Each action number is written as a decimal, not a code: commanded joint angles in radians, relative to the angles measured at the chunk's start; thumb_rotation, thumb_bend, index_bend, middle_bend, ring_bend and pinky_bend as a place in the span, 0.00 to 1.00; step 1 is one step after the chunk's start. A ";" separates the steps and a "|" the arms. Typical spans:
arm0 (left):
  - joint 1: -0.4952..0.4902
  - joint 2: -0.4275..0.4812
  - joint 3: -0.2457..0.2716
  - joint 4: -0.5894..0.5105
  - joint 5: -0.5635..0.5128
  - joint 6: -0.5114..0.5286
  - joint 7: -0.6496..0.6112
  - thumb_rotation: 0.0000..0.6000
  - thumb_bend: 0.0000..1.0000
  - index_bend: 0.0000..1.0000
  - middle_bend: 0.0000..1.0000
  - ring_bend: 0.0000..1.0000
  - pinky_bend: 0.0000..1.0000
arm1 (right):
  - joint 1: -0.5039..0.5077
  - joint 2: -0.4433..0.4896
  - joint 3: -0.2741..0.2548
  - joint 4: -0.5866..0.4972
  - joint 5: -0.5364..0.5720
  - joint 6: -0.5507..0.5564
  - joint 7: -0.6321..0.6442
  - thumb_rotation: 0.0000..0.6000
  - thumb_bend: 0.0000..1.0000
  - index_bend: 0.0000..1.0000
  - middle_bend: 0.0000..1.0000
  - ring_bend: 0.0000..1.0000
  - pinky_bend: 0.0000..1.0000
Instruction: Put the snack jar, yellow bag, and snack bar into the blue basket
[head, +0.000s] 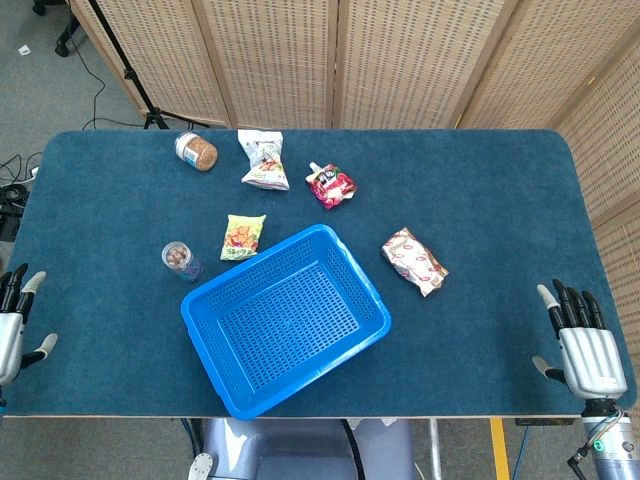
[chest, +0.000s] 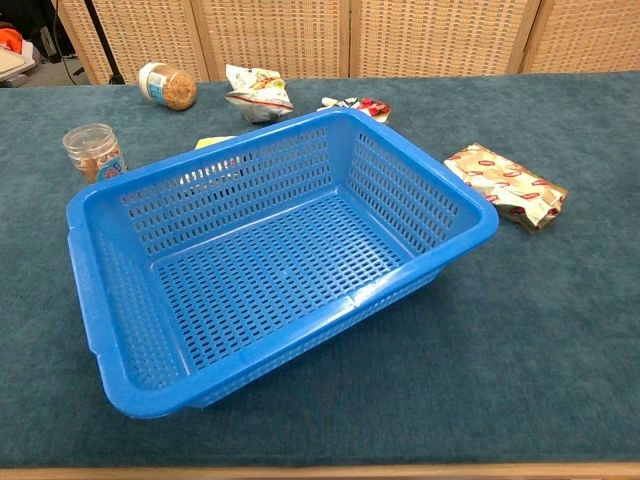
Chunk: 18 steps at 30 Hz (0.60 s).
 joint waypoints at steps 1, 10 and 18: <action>-0.001 0.000 0.001 -0.001 0.003 0.000 0.003 1.00 0.23 0.00 0.00 0.00 0.00 | 0.000 0.000 0.000 0.000 0.001 0.000 0.000 1.00 0.09 0.00 0.00 0.00 0.00; 0.001 0.003 0.004 -0.009 0.010 0.004 0.004 1.00 0.23 0.00 0.00 0.00 0.00 | -0.004 0.003 -0.003 -0.009 -0.002 0.007 -0.001 1.00 0.09 0.00 0.00 0.00 0.00; -0.011 0.002 0.004 -0.004 -0.007 -0.029 0.010 1.00 0.23 0.00 0.00 0.00 0.00 | 0.001 0.000 -0.003 -0.006 0.004 -0.004 -0.010 1.00 0.09 0.00 0.00 0.00 0.00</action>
